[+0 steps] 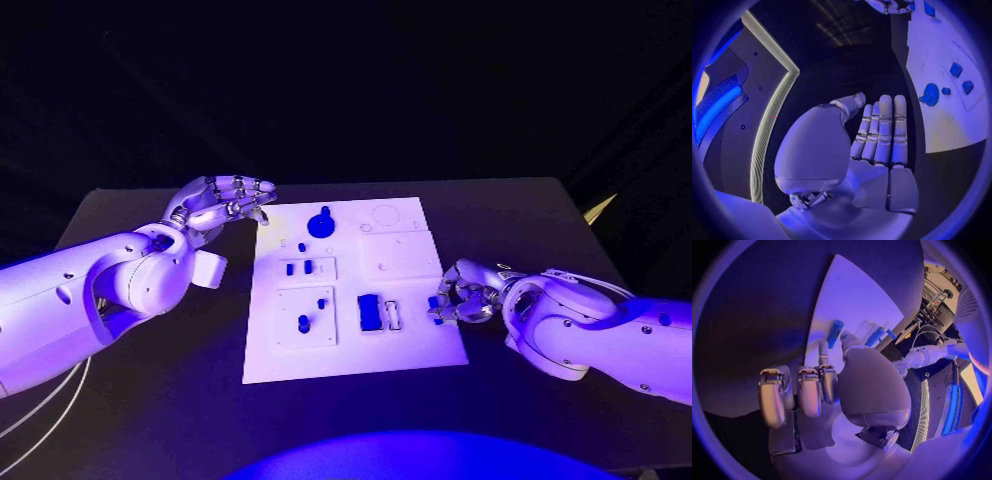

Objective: Assemble the parts on the task board

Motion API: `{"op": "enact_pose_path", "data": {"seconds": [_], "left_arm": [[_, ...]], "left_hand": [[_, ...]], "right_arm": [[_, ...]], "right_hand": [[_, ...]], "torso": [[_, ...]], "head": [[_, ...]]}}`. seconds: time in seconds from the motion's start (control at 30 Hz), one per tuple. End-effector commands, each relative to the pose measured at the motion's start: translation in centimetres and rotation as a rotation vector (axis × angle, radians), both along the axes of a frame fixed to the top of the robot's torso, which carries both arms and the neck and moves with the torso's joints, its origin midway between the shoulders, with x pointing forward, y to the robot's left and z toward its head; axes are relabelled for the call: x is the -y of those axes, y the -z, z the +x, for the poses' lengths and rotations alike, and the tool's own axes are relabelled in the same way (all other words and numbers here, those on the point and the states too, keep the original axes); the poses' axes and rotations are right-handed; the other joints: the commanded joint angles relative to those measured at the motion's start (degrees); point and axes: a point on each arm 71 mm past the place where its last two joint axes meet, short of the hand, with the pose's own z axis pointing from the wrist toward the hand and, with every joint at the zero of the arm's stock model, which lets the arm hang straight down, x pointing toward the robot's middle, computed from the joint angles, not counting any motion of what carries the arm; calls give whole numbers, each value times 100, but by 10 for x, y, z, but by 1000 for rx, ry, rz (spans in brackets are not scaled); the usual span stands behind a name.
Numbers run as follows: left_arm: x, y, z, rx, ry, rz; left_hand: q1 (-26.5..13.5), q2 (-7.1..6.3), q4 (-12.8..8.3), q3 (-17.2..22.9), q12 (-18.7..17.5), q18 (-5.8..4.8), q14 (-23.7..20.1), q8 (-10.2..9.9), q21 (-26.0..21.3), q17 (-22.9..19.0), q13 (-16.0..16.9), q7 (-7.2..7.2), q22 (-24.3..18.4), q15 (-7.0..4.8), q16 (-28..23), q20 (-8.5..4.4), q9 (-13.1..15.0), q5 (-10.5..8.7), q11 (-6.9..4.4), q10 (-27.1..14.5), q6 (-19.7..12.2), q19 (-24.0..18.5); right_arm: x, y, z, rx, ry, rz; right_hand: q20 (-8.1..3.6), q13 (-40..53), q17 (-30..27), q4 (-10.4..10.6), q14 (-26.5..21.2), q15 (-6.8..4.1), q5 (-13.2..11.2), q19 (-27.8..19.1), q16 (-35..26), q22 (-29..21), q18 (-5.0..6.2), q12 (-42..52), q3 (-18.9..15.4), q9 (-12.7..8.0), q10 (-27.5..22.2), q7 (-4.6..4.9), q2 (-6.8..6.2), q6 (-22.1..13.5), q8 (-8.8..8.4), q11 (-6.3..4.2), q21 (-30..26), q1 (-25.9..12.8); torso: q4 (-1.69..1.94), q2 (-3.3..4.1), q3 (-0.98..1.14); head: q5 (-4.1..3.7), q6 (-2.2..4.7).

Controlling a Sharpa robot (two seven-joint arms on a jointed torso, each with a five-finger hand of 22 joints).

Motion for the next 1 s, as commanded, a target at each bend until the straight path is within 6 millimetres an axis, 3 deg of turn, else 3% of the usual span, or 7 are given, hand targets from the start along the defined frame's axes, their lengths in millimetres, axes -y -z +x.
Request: {"op": "enact_pose_path", "data": {"seconds": [0.03, 0.43, 0.53, 0.6, 0.7, 0.77, 1.0], "left_arm": [[2, -1, -1, 4, 18, -13], [1, -1, -1, 3, 18, -13], [2, -1, -1, 3, 18, -13], [2, -1, -1, 3, 19, -13], [2, -1, -1, 3, 19, -13], [2, -1, -1, 3, 19, -13], [2, -1, -1, 2, 20, -13]], "left_hand": [[1, 32, -20, -13, 30, 66, -51, 31, -20, -9, -9, 3, -3, 6, -25, 16, -3, 10, -1, -22, -48, -34], [1, 32, -20, -13, 30, 66, -51, 31, -20, -9, -9, 3, -3, 6, -25, 16, -3, 10, -1, -22, -48, -34], [1, 32, -20, -13, 30, 66, -51, 31, -20, -9, -9, 3, -3, 6, -25, 16, -3, 10, -1, -22, -48, -34], [-4, 35, -16, -14, 32, 66, -52, 36, -23, -8, -10, 3, -3, 7, -24, 18, -4, 11, 0, -25, -48, -35], [-4, 35, -16, -14, 32, 66, -52, 36, -23, -8, -10, 3, -3, 7, -24, 18, -4, 11, 0, -25, -48, -35], [-4, 35, -16, -14, 32, 66, -52, 36, -23, -8, -10, 3, -3, 7, -24, 18, -4, 11, 0, -25, -48, -35], [-1, 39, -17, -12, 34, 67, -53, 39, -24, -8, -10, 2, -3, 7, -23, 18, -3, 12, -1, -27, -47, -36]], "right_arm": [[-1, 4, -1, -20, -26, -58], [-5, 10, -2, -30, -56, -131], [-6, 9, -2, -15, -49, -126], [-7, 9, -2, -4, -45, -121], [-8, 8, -2, 9, -37, -108], [-9, 7, -2, 15, -28, -93], [-8, 6, -4, -25, 75, 59]], "right_hand": [[13, 1164, 1330, 9, 560, 22, -3, 599, 17, 1506, -82, -6, -25, 4, 299, -9, -1, 61, -3, 28, 26, -65], [-21, 1163, 1337, -47, 561, -21, 8, 599, 19, 1506, -82, -14, 136, 26, 300, -59, -41, 98, 28, -20, 26, 243], [-33, 1164, 1332, -57, 560, -32, 11, 599, 16, 1506, -82, -15, 266, 25, 300, -70, 8, 102, 26, -31, 26, 389], [-56, 1169, 1337, -78, 561, -53, 23, 599, 18, 1506, -82, -9, 589, 14, 302, -90, 70, 103, 13, -53, 26, 620], [-67, 1176, 1342, -104, 562, -61, 22, 599, 19, 1506, -82, 0, 850, 11, 306, -99, 32, 117, 13, -63, 26, 736], [-83, 1184, 1352, -185, 564, -77, 25, 599, 23, 1506, -82, 8, 1297, 19, 311, -112, 11, 123, 22, -83, 26, 873], [-82, 1190, 1366, -314, 567, -72, 10, 599, 28, 1506, -82, 11, 2169, 127, 319, -106, -51, 49, 112, -70, 26, 584]], "torso": [[4, -1, 1], [1, -4, -3], [-2, -4, -5], [-2, -3, -5], [4, -5, -4], [6, -4, -4], [-5, -13, -17]], "head": [[6, -11], [16, -21], [6, -16], [3, -9], [-2, -13], [-3, -12], [10, 14]]}}
